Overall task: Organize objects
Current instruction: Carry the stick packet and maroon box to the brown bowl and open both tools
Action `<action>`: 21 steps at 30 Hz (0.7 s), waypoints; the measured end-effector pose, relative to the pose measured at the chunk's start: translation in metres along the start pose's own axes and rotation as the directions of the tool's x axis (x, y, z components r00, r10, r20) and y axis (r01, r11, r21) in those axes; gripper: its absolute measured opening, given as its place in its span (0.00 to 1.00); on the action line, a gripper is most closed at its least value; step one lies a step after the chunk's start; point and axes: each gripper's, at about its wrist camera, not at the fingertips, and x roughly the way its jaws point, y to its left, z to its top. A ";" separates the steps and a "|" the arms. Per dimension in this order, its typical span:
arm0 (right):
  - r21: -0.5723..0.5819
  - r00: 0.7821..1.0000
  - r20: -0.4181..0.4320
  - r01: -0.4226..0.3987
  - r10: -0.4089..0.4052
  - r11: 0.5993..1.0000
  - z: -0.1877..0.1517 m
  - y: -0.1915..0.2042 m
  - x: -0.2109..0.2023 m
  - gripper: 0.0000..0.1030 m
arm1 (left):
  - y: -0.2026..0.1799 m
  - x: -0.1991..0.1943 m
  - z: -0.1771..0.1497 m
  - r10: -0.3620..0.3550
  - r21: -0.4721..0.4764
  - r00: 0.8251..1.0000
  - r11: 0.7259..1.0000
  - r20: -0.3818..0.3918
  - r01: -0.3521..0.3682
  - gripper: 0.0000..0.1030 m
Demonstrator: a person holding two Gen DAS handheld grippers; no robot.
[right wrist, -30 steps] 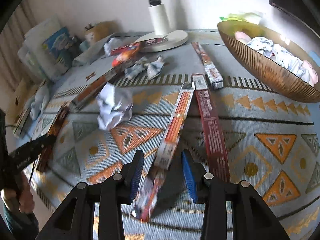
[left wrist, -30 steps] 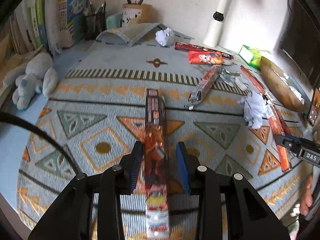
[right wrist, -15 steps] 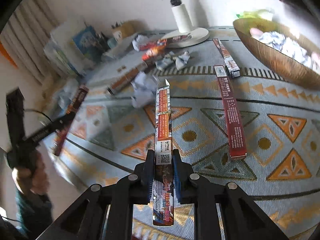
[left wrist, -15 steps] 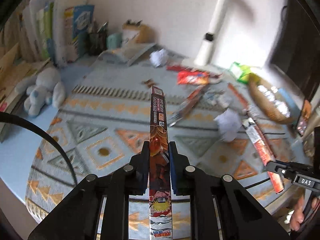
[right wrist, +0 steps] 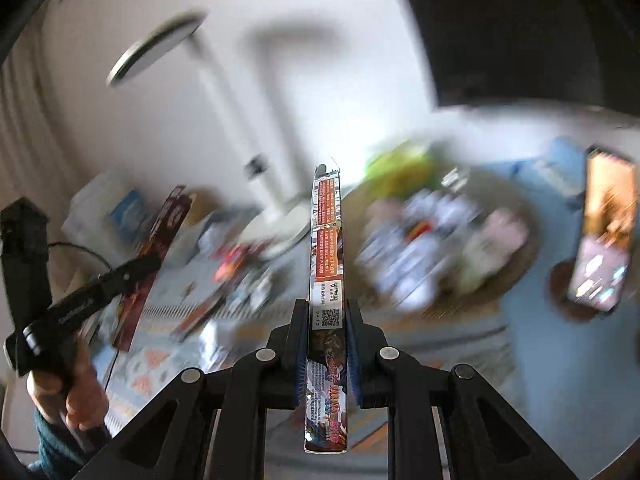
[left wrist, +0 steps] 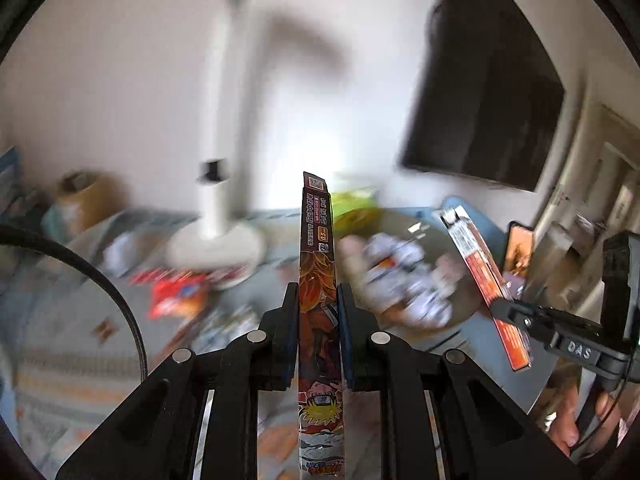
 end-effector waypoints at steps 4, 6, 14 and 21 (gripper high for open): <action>0.100 0.995 0.062 0.073 -0.080 0.992 0.040 -0.042 -0.002 0.16 | -0.031 0.053 0.033 -0.088 -0.005 0.995 0.996 -0.040 0.087 0.14; 0.132 0.990 0.075 0.106 -0.116 0.986 0.054 -0.059 0.001 0.16 | -0.042 0.075 0.044 -0.119 -0.020 0.991 0.993 -0.063 0.118 0.14; 0.139 0.983 0.058 0.166 -0.175 0.976 0.091 -0.086 0.039 0.16 | -0.068 0.151 0.058 -0.134 -0.044 0.986 0.990 -0.096 0.131 0.26; 0.196 0.986 -0.035 0.165 -0.162 0.967 0.084 -0.106 0.068 0.36 | -0.049 0.175 0.044 -0.182 -0.158 0.968 0.975 -0.171 0.155 0.43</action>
